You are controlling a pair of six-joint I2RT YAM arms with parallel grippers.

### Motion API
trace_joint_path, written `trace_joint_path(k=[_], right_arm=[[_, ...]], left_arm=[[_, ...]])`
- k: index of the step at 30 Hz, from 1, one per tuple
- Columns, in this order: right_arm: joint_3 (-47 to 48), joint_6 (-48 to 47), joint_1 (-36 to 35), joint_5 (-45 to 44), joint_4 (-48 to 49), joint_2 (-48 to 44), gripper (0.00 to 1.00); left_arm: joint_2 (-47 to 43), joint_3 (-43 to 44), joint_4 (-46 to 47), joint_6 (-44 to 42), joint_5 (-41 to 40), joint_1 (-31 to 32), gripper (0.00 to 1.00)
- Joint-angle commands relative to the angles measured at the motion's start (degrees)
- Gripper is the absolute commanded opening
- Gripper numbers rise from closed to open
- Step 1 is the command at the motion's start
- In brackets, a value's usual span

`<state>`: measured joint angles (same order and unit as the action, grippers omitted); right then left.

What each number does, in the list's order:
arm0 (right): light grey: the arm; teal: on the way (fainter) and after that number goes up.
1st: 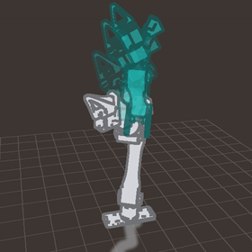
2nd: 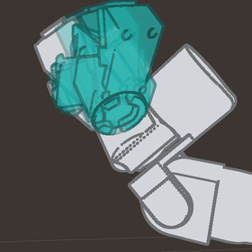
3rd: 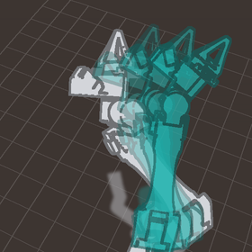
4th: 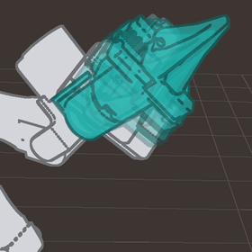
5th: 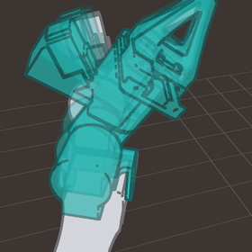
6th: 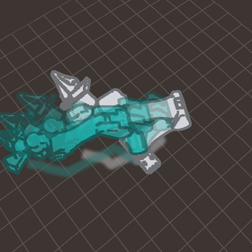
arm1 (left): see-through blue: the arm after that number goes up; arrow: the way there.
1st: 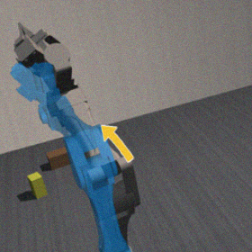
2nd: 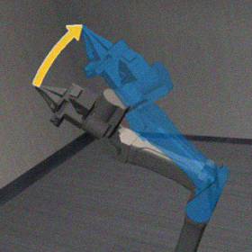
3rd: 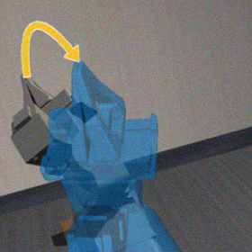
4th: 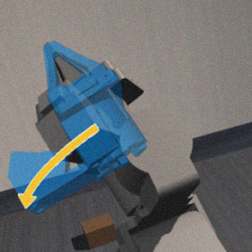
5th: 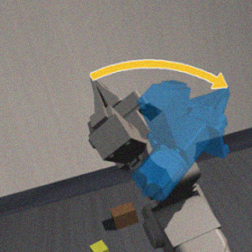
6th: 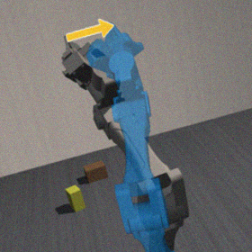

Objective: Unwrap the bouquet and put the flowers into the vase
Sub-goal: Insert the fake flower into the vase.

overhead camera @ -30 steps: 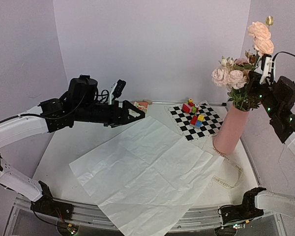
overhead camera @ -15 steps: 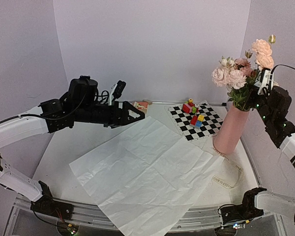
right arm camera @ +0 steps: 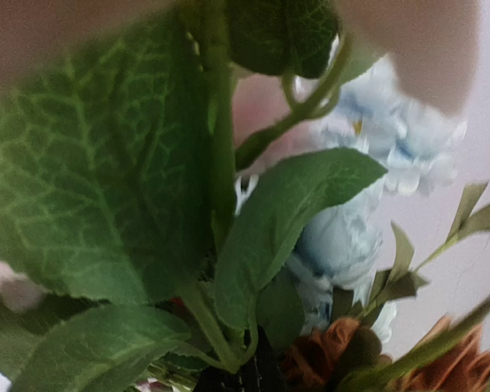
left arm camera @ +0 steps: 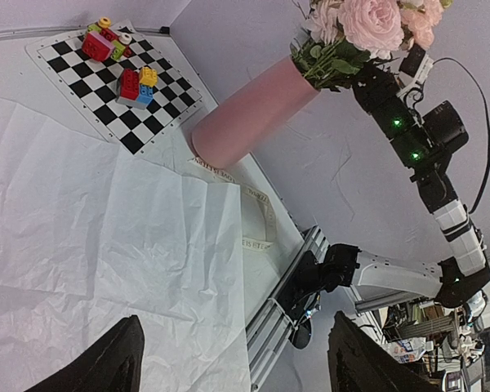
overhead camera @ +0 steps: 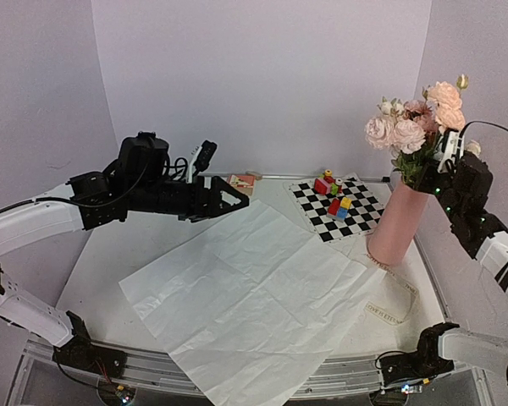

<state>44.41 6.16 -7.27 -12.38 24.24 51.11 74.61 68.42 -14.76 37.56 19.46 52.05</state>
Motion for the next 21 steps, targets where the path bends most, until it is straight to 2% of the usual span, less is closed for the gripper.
trace_joint_path(k=[1,11,21], right_arm=[[-1.6,1.5,0.1,0.9,-0.2,-1.1,0.00],[-4.2,3.7,0.1,2.4,-2.2,-1.3,0.00],[0.1,2.4,0.1,2.7,-5.1,-2.4,0.16]], left_arm=[[-1.9,-0.3,1.6,0.5,0.3,-0.1,0.79],[-1.7,-0.2,1.6,0.7,0.4,-0.1,0.79],[-1.8,-0.4,1.6,0.7,0.4,-0.1,0.79]])
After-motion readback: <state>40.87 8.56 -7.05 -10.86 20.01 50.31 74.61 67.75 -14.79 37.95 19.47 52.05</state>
